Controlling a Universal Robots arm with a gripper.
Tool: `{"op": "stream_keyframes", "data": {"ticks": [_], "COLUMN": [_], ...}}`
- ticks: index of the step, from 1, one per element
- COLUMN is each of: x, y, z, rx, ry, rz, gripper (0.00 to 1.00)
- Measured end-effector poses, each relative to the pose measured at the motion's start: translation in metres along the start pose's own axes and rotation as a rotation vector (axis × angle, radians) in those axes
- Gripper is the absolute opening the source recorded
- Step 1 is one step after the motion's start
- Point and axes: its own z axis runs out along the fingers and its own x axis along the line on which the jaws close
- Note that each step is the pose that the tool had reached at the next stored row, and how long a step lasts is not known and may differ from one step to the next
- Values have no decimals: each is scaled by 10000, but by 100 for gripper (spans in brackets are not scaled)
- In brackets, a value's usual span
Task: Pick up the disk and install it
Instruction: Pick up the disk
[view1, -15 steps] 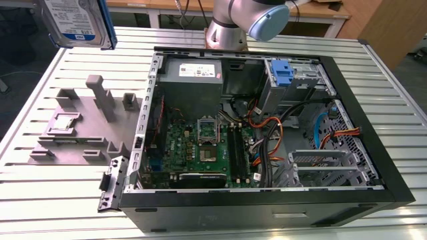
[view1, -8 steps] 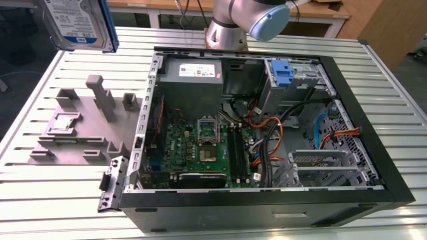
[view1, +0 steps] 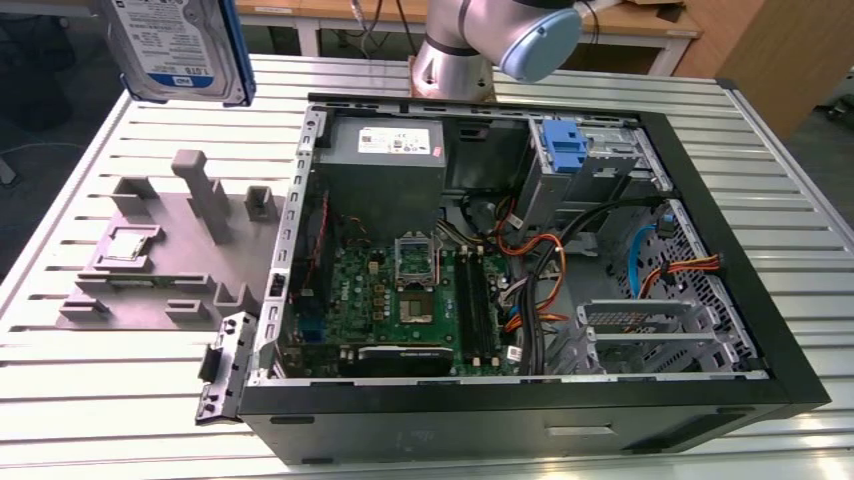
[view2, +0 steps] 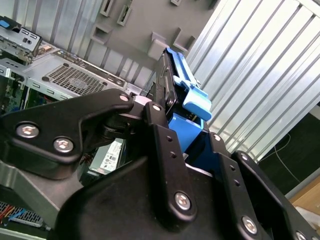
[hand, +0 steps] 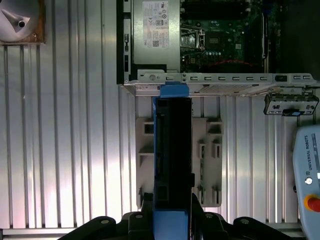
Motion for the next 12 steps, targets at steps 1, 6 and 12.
{"op": "stream_keyframes", "data": {"ticks": [1, 6, 12], "x": [0, 1, 2], "y": [3, 18, 40], "z": [0, 0, -1], "rx": [1, 0, 1], "ry": [-1, 0, -1], "rz": [0, 0, 0], "gripper": [37, 37, 37]}}
